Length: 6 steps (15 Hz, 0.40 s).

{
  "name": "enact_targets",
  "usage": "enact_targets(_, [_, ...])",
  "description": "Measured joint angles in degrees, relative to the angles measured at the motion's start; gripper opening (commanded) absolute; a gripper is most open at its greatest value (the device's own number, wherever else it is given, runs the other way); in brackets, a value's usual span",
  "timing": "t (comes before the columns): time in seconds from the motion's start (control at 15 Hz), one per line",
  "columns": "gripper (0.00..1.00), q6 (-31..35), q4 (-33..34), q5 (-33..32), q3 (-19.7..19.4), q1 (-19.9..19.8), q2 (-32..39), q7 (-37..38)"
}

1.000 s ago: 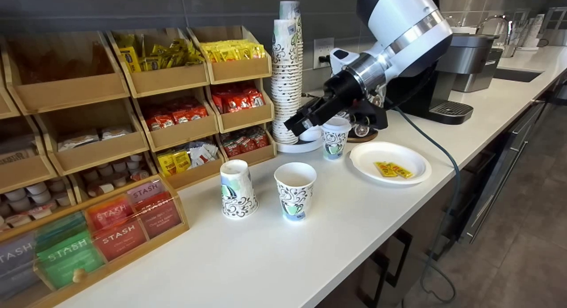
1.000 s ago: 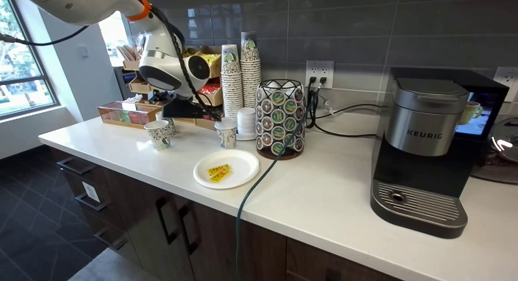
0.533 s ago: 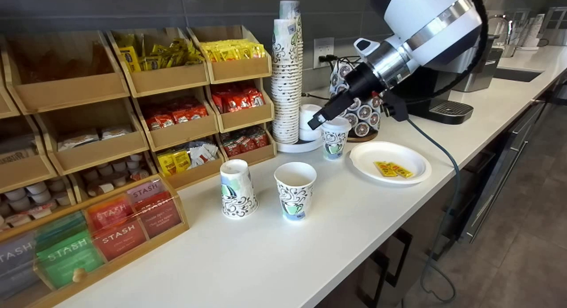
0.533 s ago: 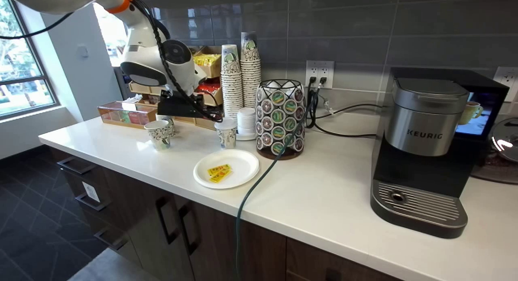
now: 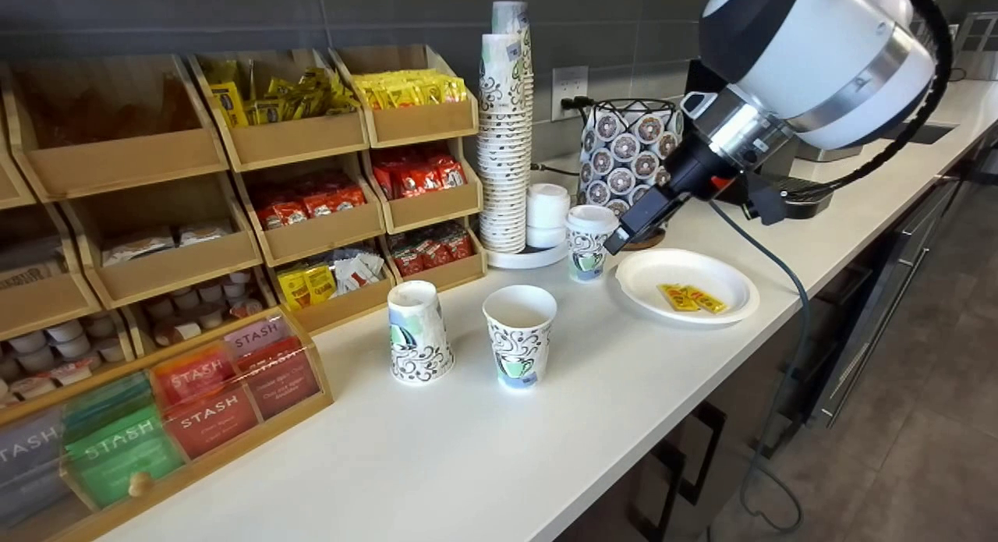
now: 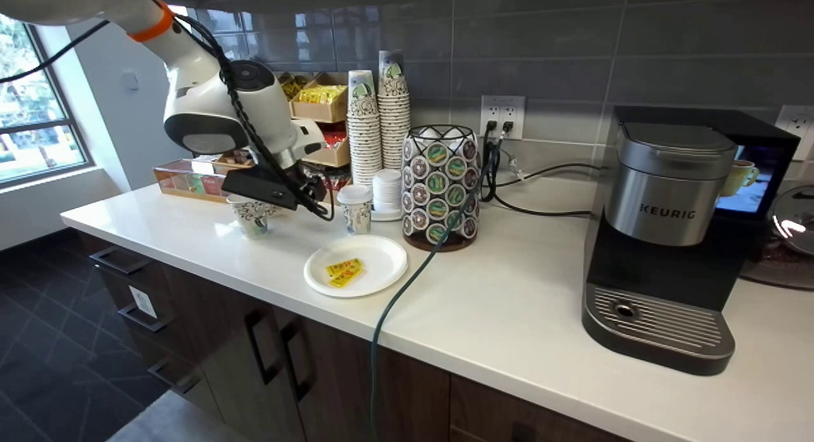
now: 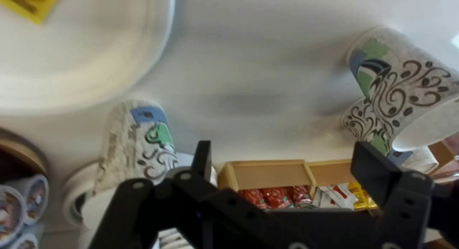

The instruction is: Remove the yellow sachet from the white plate and put it in the paper cup on the left

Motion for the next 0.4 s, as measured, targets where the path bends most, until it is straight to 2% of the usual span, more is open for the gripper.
enact_targets(0.2, [1.00,-1.3,-5.3,-6.5,-2.7,-0.8,-3.4,9.0])
enact_targets(0.4, [1.00,-5.9,-8.1,-8.9,-5.3,-3.0,-7.6,9.7])
